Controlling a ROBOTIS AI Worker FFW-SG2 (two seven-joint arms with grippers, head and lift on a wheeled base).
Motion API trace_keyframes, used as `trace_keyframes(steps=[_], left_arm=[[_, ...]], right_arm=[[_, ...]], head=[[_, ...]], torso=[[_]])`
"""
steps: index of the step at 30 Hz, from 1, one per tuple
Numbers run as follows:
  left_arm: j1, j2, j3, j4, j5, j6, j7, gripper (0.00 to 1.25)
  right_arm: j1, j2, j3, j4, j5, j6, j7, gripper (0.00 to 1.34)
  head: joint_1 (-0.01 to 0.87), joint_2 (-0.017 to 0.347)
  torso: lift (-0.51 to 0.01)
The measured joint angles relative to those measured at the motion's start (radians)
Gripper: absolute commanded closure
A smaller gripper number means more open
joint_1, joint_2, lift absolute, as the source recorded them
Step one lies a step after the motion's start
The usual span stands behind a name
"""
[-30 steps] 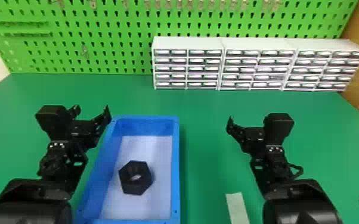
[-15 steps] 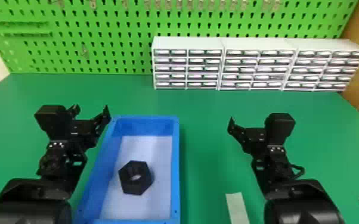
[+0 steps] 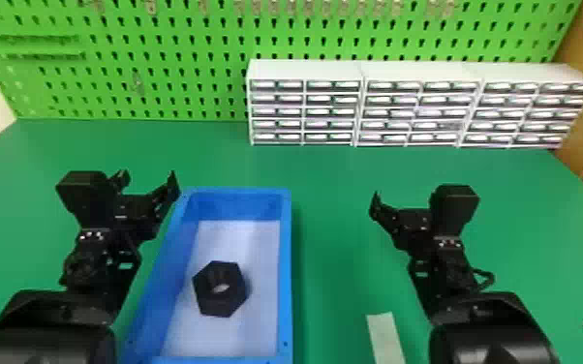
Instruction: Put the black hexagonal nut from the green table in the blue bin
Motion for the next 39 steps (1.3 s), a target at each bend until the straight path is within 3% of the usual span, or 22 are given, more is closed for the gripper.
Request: trace_keyframes(steps=[39], left_arm=[[-0.010, -0.001, 0.022, 0.001, -0.008, -0.015, 0.001, 0.41]], right_arm=[[-0.025, -0.010, 0.011, -0.010, 0.012, 0.037, 0.000, 0.10]], head=[[0.686, 0.052]], torso=[[-0.097]])
